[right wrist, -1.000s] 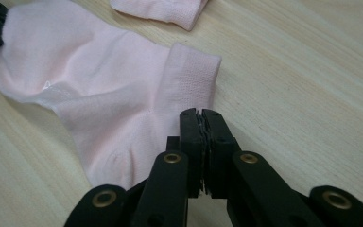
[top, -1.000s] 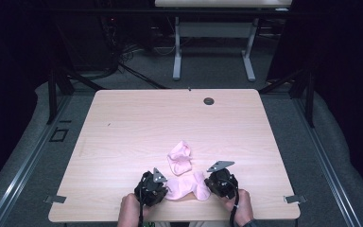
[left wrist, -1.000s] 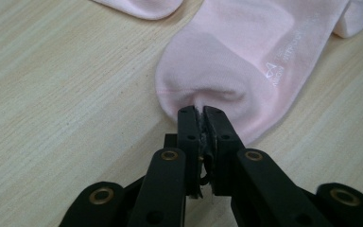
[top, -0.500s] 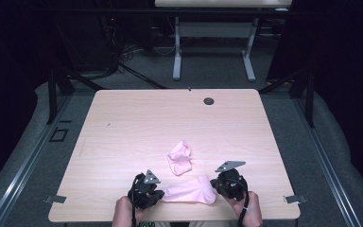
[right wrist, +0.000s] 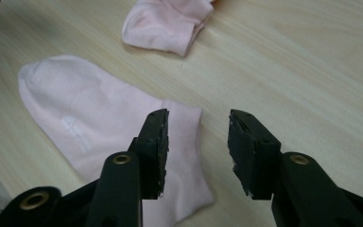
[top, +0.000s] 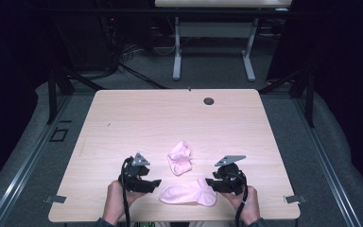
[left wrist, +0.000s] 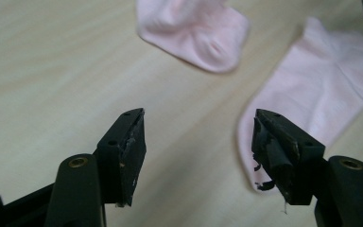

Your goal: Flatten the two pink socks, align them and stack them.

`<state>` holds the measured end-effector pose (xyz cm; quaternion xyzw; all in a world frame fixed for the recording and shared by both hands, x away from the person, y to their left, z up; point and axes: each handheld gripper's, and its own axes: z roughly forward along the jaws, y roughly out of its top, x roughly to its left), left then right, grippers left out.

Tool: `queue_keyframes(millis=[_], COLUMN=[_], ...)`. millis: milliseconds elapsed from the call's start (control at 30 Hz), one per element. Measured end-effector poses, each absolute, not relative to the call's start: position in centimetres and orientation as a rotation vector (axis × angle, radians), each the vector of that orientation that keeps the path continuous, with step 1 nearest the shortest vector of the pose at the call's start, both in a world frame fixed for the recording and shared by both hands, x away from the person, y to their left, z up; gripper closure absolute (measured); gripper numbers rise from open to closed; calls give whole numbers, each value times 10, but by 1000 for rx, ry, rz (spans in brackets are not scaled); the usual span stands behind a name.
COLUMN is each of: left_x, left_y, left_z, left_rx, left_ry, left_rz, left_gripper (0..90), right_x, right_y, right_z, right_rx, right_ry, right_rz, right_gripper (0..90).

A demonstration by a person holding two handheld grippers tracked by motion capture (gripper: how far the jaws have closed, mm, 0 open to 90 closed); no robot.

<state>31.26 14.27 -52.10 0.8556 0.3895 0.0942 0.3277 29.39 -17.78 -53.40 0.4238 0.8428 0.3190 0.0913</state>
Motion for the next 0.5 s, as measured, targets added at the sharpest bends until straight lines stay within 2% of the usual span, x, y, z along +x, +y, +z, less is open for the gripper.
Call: queue_keyframes(millis=[133, 500], left_x=[343, 418], left_y=[142, 89], left_z=[-511, -524], left_rx=[2234, 2339], left_ry=[1020, 940], left_rz=[317, 265], left_gripper=[373, 488], right_x=[304, 341], right_y=[-166, -126], right_z=[-536, -540], right_rx=[1254, 1290], right_ry=[2499, 2493], right_rz=[966, 988], right_gripper=[558, 589])
